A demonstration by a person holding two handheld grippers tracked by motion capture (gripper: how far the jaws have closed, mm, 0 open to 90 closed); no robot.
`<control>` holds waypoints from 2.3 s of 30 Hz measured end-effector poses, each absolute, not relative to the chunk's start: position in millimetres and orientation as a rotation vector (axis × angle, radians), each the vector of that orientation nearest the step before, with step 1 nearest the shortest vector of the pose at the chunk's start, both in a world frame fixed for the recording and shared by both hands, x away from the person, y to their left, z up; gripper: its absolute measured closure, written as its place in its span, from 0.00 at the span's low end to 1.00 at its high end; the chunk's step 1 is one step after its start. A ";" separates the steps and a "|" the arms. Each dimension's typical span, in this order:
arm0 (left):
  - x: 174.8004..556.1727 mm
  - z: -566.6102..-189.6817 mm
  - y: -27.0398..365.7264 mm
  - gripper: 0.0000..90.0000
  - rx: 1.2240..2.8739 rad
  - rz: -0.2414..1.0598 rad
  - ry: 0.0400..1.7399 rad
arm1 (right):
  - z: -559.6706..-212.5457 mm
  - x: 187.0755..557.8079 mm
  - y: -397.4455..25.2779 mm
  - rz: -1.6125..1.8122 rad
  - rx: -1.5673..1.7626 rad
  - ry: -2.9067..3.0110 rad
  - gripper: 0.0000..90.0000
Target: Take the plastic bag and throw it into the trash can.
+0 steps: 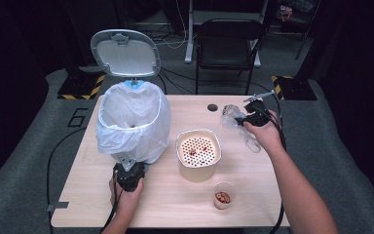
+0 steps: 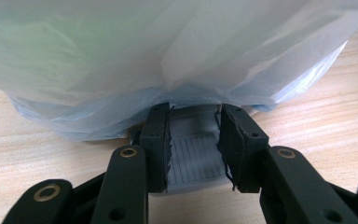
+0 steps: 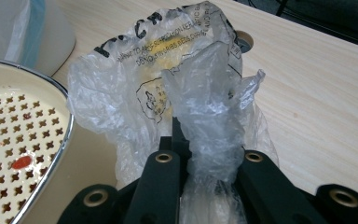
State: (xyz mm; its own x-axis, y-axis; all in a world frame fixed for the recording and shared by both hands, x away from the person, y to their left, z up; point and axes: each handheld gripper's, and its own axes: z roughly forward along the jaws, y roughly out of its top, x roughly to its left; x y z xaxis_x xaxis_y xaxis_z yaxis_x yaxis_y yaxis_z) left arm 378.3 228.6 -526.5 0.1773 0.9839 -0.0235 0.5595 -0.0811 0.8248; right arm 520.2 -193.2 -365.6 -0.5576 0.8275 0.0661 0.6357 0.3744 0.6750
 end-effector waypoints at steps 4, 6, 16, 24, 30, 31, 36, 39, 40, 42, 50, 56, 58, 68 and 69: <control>378.4 -526.8 228.5 0.71 1.727 0.746 1.471 | -359.9 519.3 -189.3 0.965 1.288 2.356 0.93; 378.5 -526.9 228.4 0.71 1.722 0.746 1.472 | -356.5 518.1 -186.7 0.964 1.279 2.356 0.93; 378.4 -526.7 228.7 0.71 1.726 0.745 1.470 | -329.2 510.9 -169.4 0.998 1.203 2.363 0.93; 378.3 -526.6 228.6 0.71 1.732 0.746 1.470 | -310.9 505.6 -150.5 1.028 1.120 2.396 0.93; 378.5 -527.1 228.4 0.71 1.724 0.753 1.468 | -294.8 500.0 -129.3 1.069 1.055 2.436 0.93; 378.5 -527.2 228.3 0.71 1.723 0.751 1.469 | -292.3 499.5 -125.3 1.079 1.035 2.449 0.93; 378.3 -526.7 228.9 0.71 1.734 0.750 1.467 | -281.4 494.2 -103.4 1.121 0.983 2.484 0.93; 378.7 -527.3 227.4 0.71 1.701 0.748 1.469 | -276.0 492.1 -91.2 1.136 0.938 2.504 0.93; 378.6 -527.3 227.6 0.71 1.702 0.748 1.468 | -274.5 492.3 -87.5 1.140 0.910 2.505 0.93; 378.5 -527.1 227.7 0.71 1.701 0.745 1.470 | -270.1 490.7 -79.7 1.147 0.906 2.519 0.93; 378.4 -526.5 228.8 0.71 1.718 0.759 1.468 | -251.7 485.3 -41.4 1.182 0.791 2.551 0.93; 378.1 -525.7 229.3 0.71 1.729 0.751 1.471 | -241.8 480.2 -11.4 1.178 0.725 2.586 0.92; 378.1 -525.7 229.3 0.71 1.729 0.751 1.471 | -238.1 479.3 -1.6 1.177 0.701 2.592 0.92; 378.5 -526.3 227.9 0.71 1.700 0.749 1.477 | -230.2 477.7 33.1 1.184 0.648 2.623 0.92; 378.5 -526.3 227.9 0.71 1.699 0.751 1.477 | -230.0 478.0 35.4 1.179 0.646 2.623 0.92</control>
